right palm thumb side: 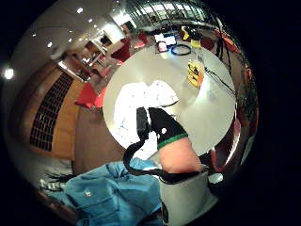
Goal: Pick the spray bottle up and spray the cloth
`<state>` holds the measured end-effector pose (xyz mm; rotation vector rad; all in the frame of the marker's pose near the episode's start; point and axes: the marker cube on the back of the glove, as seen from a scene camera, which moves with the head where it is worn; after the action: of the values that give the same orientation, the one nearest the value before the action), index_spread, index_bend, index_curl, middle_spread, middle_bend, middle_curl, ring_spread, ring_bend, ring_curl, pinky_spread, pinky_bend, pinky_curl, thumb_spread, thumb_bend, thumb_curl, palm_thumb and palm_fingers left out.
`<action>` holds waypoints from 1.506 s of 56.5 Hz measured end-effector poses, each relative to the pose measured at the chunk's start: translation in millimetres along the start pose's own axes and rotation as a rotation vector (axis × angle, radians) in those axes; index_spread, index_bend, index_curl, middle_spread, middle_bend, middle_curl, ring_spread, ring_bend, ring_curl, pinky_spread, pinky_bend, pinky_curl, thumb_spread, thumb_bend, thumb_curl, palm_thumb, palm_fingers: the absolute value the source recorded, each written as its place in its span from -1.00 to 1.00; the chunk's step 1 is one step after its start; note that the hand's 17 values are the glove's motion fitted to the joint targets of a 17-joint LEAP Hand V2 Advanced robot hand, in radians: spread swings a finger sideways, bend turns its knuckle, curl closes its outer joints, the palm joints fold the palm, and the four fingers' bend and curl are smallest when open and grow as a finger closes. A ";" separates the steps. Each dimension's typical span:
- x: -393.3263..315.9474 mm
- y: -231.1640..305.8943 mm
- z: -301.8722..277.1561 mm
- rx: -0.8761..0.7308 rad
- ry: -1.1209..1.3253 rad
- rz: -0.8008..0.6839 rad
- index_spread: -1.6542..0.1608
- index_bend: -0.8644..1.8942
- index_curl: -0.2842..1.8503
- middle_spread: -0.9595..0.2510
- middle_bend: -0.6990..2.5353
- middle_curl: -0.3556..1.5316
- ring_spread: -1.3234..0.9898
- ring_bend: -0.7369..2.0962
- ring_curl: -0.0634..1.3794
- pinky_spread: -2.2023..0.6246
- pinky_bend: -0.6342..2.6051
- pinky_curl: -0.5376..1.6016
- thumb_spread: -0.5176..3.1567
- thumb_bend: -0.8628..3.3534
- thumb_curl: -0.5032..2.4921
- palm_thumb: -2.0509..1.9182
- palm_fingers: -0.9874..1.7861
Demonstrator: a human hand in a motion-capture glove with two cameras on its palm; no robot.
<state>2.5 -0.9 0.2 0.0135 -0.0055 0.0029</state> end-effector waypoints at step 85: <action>69.3 -140.1 200.9 0.263 -0.880 0.590 0.59 -0.30 -0.60 0.73 -0.42 -0.28 0.27 -0.10 -0.52 0.73 -0.20 -0.17 -0.16 -0.60 -0.40 0.38 -0.19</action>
<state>71.2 -143.4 199.6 0.2752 -0.8897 0.5874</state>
